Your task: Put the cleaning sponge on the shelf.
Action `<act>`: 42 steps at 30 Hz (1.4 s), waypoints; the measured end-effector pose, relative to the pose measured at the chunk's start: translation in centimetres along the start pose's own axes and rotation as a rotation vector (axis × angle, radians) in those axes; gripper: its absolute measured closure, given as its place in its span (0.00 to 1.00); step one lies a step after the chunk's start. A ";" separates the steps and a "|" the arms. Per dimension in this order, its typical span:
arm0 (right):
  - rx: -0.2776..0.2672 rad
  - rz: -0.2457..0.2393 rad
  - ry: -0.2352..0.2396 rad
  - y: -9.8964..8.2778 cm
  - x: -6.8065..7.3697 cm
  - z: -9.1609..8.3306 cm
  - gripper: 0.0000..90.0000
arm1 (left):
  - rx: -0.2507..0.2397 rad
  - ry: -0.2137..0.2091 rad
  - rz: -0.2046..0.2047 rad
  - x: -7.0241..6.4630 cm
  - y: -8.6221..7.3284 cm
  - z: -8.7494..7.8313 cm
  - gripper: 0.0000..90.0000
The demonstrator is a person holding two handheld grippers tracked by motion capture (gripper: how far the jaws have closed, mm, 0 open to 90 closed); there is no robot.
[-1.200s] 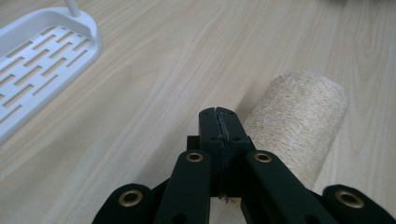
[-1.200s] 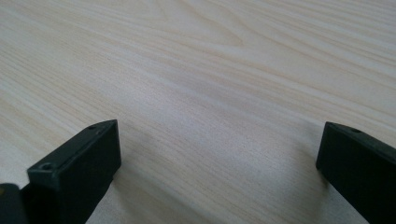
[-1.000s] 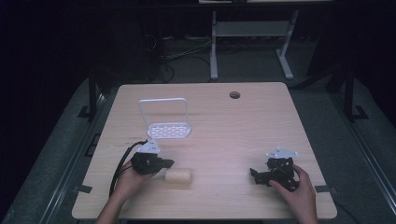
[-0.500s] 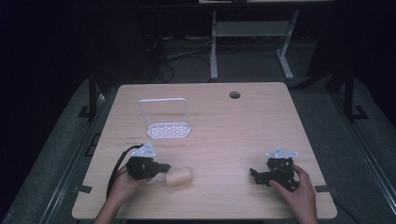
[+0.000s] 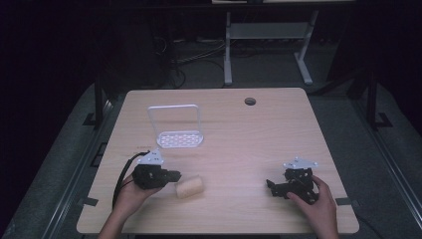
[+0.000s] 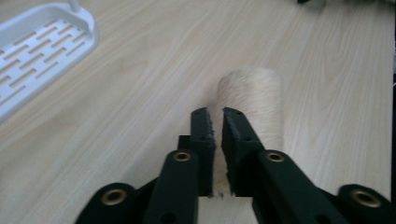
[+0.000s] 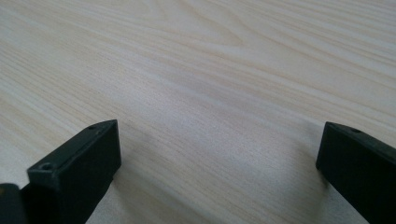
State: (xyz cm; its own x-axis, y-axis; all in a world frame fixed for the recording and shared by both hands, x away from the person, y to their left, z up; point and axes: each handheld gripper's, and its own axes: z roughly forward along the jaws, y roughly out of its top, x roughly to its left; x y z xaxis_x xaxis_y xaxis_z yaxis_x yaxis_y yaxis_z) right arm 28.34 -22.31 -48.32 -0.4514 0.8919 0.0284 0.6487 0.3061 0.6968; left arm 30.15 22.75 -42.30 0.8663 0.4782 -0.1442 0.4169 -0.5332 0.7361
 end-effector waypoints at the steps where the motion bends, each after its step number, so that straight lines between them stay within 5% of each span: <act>1: 0.000 0.000 0.000 0.0 0.0 0.0 0.00 | 0.000 0.000 0.000 0.0 0.0 0.0 0.86; 8: 0.000 0.000 0.000 0.0 0.0 0.0 0.00 | -0.013 -0.010 0.030 -0.7 1.2 -0.1 0.53; 17: 0.000 0.001 0.000 0.0 0.0 0.0 0.00 | 0.038 0.001 0.082 -1.5 1.7 1.3 0.19; 42: 0.000 0.001 0.000 0.0 0.0 0.0 0.00 | 0.215 0.032 0.176 -2.4 1.6 5.3 0.16</act>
State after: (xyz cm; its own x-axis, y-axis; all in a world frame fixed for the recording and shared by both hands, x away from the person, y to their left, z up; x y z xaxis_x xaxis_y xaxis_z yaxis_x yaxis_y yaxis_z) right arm 28.34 -22.30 -48.32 -0.4509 0.8921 0.0290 0.6490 0.3053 0.6968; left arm 30.19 17.04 -44.25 0.9227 0.3855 -0.0031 0.3128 -0.7439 0.5906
